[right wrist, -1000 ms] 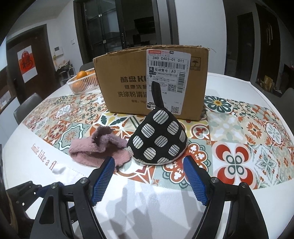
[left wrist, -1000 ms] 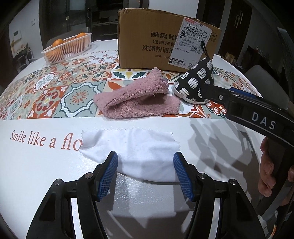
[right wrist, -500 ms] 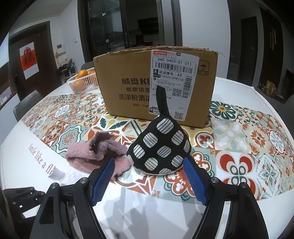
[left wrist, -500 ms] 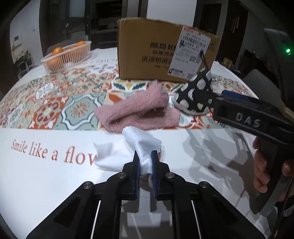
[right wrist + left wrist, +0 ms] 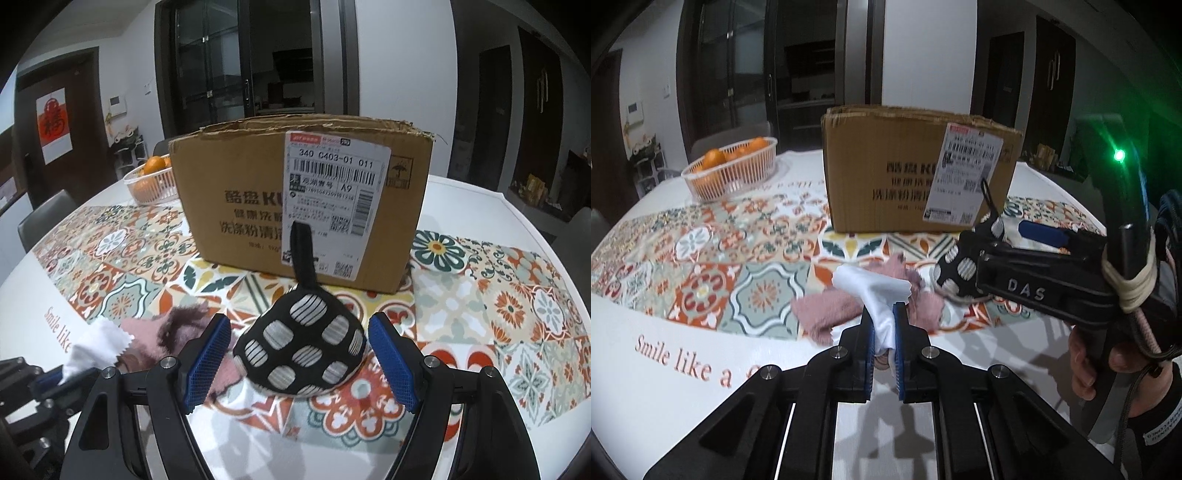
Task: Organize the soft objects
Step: 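Grasp the white cloth with the left tool while the right tool grasps the polka-dot pouch, then carry the white cloth and polka-dot pouch into the box and release both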
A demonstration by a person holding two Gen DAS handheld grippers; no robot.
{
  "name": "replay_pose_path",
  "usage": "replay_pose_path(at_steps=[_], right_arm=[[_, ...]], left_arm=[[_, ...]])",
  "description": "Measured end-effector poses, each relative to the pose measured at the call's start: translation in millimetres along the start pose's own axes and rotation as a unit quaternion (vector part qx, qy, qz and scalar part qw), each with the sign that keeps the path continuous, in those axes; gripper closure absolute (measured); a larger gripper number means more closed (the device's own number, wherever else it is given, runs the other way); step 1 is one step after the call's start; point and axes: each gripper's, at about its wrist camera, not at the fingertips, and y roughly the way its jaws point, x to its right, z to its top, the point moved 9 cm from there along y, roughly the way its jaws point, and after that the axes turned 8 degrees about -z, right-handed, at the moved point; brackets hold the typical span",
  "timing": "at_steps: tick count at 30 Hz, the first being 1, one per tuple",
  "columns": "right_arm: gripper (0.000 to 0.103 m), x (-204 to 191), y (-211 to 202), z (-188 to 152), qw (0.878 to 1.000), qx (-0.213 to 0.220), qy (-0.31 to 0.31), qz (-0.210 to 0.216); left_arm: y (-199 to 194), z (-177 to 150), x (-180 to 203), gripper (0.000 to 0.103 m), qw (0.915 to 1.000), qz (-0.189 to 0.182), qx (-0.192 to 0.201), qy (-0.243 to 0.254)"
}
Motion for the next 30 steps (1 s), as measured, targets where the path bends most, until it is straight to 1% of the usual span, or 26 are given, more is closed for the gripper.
replay_pose_path(at_steps=[7,8,9,10,12,14,17,18,23,30], right_arm=[[0.026,4.2,9.8,8.5,1.0,0.004,0.003,-0.006],[0.031,4.7,10.3,8.8,1.0,0.005,0.003,-0.008],[0.04,4.7,10.6,8.9,1.0,0.006,0.002,-0.009],[0.045,4.6,11.4,8.7,1.0,0.004,0.001,-0.009],[0.057,3.7,13.6,7.5,1.0,-0.001,0.004,-0.002],[0.061,3.4,13.9,6.5,1.0,-0.003,0.007,-0.001],[0.071,2.8,13.1,3.5,1.0,-0.006,0.003,-0.006],[0.073,2.5,12.5,2.6,1.0,-0.006,0.001,-0.006],[0.075,4.1,0.8,4.0,1.0,0.0,0.011,-0.006],[0.075,6.6,-32.8,20.5,0.999,0.033,0.014,-0.014]], left_arm=[[4.9,12.4,-4.4,0.093,0.9999,0.003,0.014,-0.006],[5.6,12.9,-5.1,0.093,0.9999,0.002,0.014,-0.007],[6.4,13.0,-5.4,0.093,0.9999,0.0,0.014,-0.009],[7.3,13.1,-5.7,0.093,0.9999,-0.002,0.013,-0.011],[8.6,12.3,-5.7,0.093,0.9998,-0.004,0.012,-0.014],[9.4,11.7,-6.8,0.093,0.9998,-0.005,0.012,-0.017],[9.5,11.0,-7.8,0.093,0.9997,-0.006,0.01,-0.019],[9.0,11.0,-7.8,0.093,0.9997,-0.009,0.01,-0.02],[-0.3,14.8,-6.4,0.093,0.9994,-0.017,0.019,-0.024],[-22.4,30.3,-0.7,0.094,0.9982,-0.027,0.051,-0.017]])
